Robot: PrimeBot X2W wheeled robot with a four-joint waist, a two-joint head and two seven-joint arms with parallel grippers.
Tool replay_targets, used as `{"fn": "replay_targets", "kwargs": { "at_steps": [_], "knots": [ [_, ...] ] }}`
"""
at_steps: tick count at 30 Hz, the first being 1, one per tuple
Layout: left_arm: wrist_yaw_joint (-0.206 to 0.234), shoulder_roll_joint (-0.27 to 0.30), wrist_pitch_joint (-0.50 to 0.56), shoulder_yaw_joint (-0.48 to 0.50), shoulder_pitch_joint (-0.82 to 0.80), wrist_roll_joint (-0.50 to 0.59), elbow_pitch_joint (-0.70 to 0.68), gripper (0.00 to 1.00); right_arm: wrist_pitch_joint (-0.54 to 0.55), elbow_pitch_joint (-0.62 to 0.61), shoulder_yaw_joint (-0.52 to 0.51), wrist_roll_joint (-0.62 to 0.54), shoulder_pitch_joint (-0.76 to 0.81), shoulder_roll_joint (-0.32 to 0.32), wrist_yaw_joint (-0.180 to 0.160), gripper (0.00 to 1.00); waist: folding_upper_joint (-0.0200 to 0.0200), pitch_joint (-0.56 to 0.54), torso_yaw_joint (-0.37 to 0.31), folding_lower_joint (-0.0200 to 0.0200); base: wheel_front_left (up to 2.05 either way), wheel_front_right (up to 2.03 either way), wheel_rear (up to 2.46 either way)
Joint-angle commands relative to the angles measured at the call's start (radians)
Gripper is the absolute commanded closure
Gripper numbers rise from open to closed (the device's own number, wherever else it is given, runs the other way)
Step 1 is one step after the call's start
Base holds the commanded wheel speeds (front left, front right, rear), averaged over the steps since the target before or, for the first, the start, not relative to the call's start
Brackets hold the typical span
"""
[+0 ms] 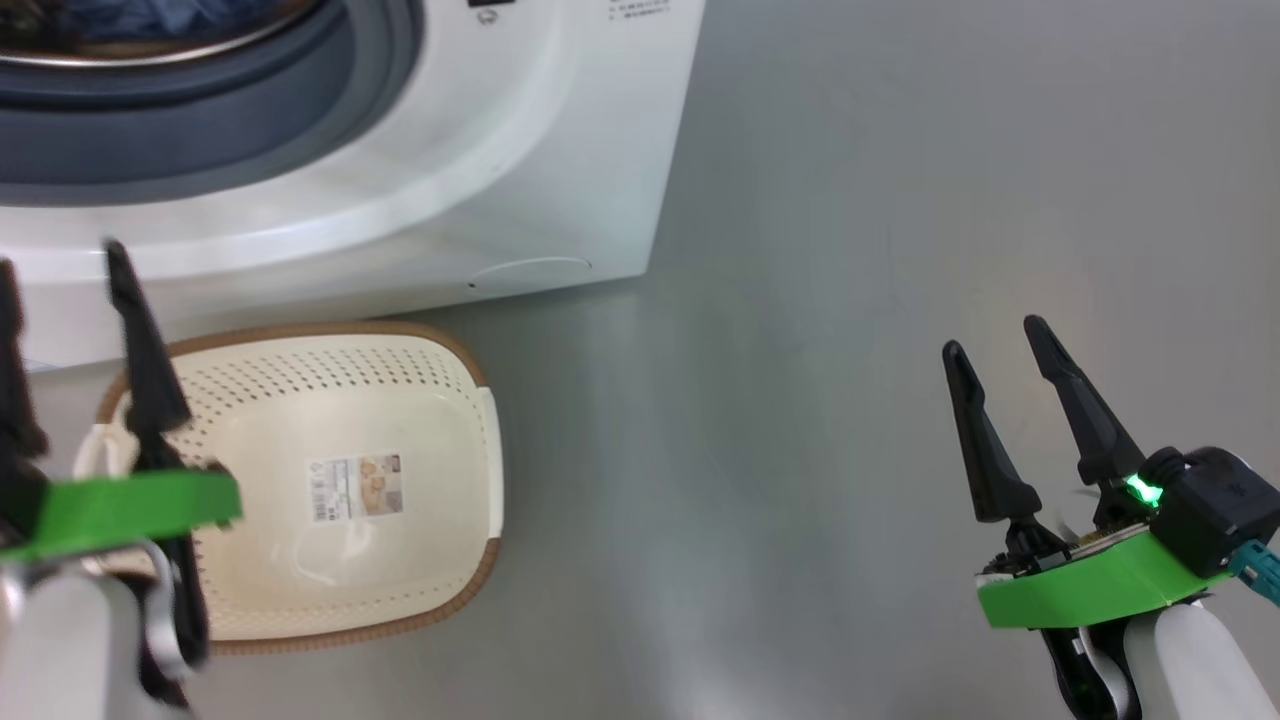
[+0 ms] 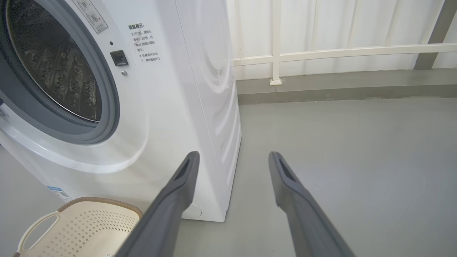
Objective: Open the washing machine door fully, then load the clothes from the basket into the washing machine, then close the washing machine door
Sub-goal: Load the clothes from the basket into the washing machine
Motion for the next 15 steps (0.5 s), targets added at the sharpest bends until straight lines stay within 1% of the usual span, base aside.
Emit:
{"fn": "replay_targets", "kwargs": {
  "at_steps": [1, 7, 8, 9, 15],
  "knots": [
    [0.012, 0.022, -0.006, 0.024, 0.033, 0.017, -0.05, 0.0, -0.005, -0.019, 0.021, -0.01, 0.025, -0.013, 0.009, 0.0, 0.0, -0.043, 0.035, 0.0001, 0.0, 0.0, 0.0],
    [0.036, -0.036, -0.006, -0.016, 0.203, 0.053, -0.163, 0.0, -0.005, -0.007, 0.006, -0.017, 0.072, -0.026, 0.009, 0.0, 0.0, -0.111, 0.068, 0.0001, 0.0, 0.0, 0.0],
    [0.037, -0.049, -0.006, -0.031, 0.247, 0.056, -0.179, 0.0, -0.005, -0.002, 0.002, -0.02, 0.09, -0.027, 0.009, 0.0, 0.0, -0.139, 0.079, 0.0001, 0.0, 0.0, 0.0],
    [0.037, -0.059, -0.006, -0.047, 0.284, 0.059, -0.186, 0.0, -0.005, 0.002, 0.0, -0.022, 0.109, -0.027, 0.009, 0.0, 0.0, -0.165, 0.09, 0.0001, 0.0, 0.0, 0.0],
    [0.029, -0.081, -0.006, -0.085, 0.361, 0.052, -0.187, 0.0, -0.005, 0.011, 0.004, -0.028, 0.156, -0.025, 0.009, 0.0, 0.0, -0.237, 0.118, 0.0001, 0.0, 0.0, 0.0]
  ]
}}
